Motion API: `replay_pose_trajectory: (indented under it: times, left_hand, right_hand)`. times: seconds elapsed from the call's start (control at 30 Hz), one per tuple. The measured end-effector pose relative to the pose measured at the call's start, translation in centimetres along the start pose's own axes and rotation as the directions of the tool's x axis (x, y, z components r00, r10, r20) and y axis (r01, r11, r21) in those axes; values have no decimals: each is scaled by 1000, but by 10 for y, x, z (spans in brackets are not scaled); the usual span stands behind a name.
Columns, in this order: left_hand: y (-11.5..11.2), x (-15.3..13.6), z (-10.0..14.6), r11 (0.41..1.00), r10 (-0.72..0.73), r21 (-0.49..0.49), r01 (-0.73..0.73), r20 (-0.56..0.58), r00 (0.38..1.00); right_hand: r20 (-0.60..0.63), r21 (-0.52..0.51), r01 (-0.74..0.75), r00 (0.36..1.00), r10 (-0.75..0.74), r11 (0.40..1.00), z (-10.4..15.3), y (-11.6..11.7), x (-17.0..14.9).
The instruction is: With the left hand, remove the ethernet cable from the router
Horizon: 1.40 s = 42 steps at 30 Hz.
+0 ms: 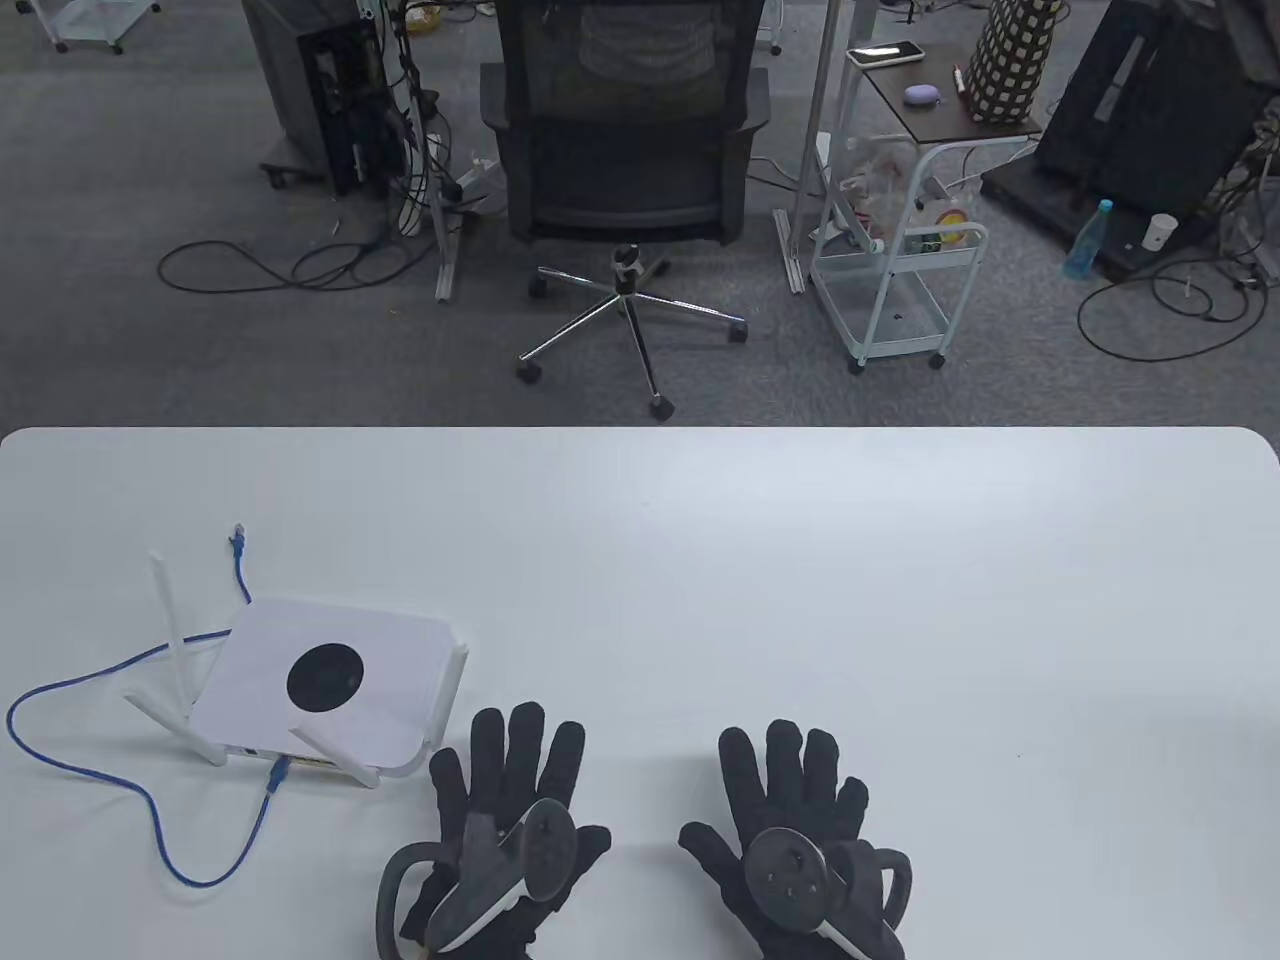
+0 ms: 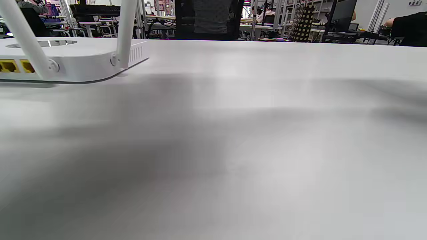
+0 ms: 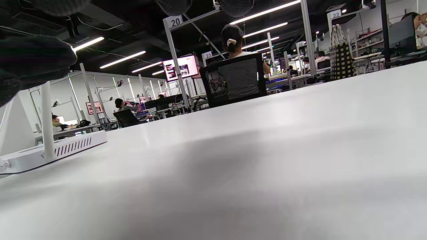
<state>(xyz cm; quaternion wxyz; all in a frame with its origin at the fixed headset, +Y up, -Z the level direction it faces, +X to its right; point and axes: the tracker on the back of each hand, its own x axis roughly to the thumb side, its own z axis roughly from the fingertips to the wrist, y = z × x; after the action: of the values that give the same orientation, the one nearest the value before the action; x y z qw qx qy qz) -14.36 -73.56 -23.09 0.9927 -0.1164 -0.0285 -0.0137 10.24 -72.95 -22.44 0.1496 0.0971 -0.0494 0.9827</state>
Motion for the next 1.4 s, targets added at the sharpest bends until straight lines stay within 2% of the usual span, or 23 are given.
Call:
replay_pose_trajectory:
  times: [0.17, 0.33, 0.4, 0.5, 0.6, 0.73, 0.83, 0.93, 0.97, 1.07, 1.17, 1.27, 1.4]
  left_hand:
    - [1, -3, -1, 1000, 20, -4, -20, -17, 1000]
    - [6, -8, 1, 999, 42, 34, -40, -51, 998]
    - [11, -12, 3, 995, 70, 77, -64, -75, 995]
    - [27, -25, 13, 969, 132, 225, -98, -138, 982]
    - [42, -48, 25, 911, 266, 370, -182, -192, 945]
    - [59, -81, 41, 793, 487, 501, -345, -182, 854]
    - [66, -100, 52, 718, 571, 588, -372, -194, 797]
    - [62, -124, 53, 606, 649, 710, -358, -181, 739]
    - [57, -133, 50, 601, 662, 718, -351, -201, 722]
    - [37, -152, 35, 661, 689, 632, -404, -298, 661]
    - [22, -156, 19, 690, 706, 538, -485, -351, 615]
    - [7, -158, 7, 754, 654, 438, -490, -433, 620]
    - [-7, -161, -4, 757, 651, 353, -550, -469, 597]
  right_hand:
    - [0, 18, 7, 1000, -7, 1000, 0, 0, 1]
    - [-10, 16, 17, 1000, -17, 1000, 0, 0, 0]
    - [-15, 17, 22, 1000, -21, 1000, 0, 0, -1]
    - [-18, 14, 26, 1000, -25, 1000, 0, 0, -1]
    - [-21, 14, 31, 999, -30, 999, 0, 0, -1]
    - [-21, 14, 36, 999, -36, 999, 0, 0, -1]
    - [-21, 12, 46, 999, -45, 999, -1, 0, -2]
    - [-23, 16, 51, 998, -51, 999, -1, 1, -2]
    - [-23, 20, 55, 998, -55, 998, -1, 1, -2]
    - [-21, 26, 62, 998, -61, 998, -1, 1, -2]
    - [-22, 28, 64, 998, -63, 998, -1, 1, -2]
    - [-29, 33, 68, 997, -68, 997, -1, 1, -2]
    - [-32, 40, 79, 996, -78, 996, -1, 2, -2]
